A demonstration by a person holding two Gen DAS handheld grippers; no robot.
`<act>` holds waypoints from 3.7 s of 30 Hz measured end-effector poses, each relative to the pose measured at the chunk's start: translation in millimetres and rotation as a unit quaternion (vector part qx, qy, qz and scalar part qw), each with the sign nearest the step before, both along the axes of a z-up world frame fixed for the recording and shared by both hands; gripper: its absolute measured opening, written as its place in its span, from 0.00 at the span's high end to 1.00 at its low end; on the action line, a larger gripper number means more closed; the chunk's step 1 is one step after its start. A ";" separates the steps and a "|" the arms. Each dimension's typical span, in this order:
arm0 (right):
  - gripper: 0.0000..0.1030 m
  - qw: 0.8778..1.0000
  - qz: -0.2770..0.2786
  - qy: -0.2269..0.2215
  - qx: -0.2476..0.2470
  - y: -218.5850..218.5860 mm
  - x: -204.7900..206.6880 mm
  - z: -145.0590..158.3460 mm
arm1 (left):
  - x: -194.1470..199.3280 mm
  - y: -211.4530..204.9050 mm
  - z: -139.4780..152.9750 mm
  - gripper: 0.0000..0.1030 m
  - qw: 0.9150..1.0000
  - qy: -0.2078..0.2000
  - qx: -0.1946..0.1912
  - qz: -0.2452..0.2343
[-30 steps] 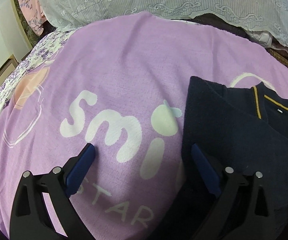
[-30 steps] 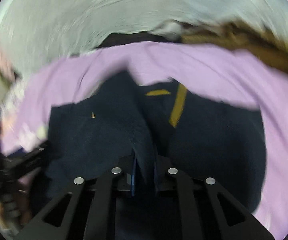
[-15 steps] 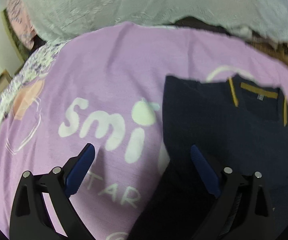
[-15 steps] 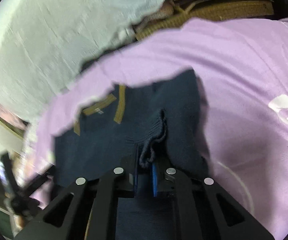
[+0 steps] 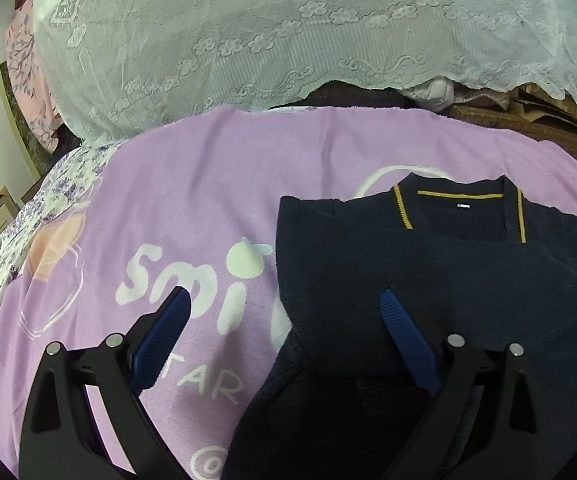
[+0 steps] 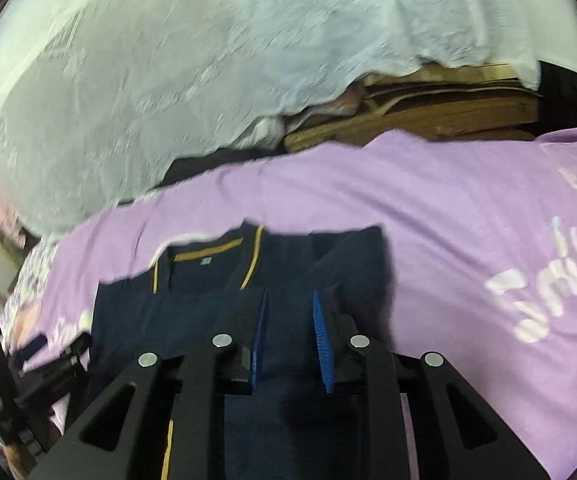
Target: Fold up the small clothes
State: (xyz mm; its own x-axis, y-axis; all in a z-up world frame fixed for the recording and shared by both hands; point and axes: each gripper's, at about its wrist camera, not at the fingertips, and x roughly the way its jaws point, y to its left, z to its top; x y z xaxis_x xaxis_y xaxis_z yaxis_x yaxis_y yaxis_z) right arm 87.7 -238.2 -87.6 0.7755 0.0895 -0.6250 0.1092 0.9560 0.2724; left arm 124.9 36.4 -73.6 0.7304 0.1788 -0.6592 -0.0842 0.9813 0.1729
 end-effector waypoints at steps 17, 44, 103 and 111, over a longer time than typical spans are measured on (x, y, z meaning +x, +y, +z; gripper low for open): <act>0.71 0.997 0.062 0.031 -0.032 28.0 -22.6 4.5 | -10.0 -7.2 -13.9 0.09 0.999 0.042 0.013 0.000; 0.58 0.991 0.114 0.062 -0.041 19.1 -172.0 -19.4 | -142.5 3.4 -33.3 0.09 0.996 0.086 0.025 -0.020; 0.84 0.981 0.156 0.090 0.079 -7.5 -193.5 -41.7 | -186.8 45.7 -46.5 0.86 0.938 0.152 -0.286 -0.122; 0.89 0.981 0.152 0.058 0.103 -18.5 -205.1 -21.0 | -206.2 54.5 -25.2 0.89 0.941 0.106 -0.298 -0.119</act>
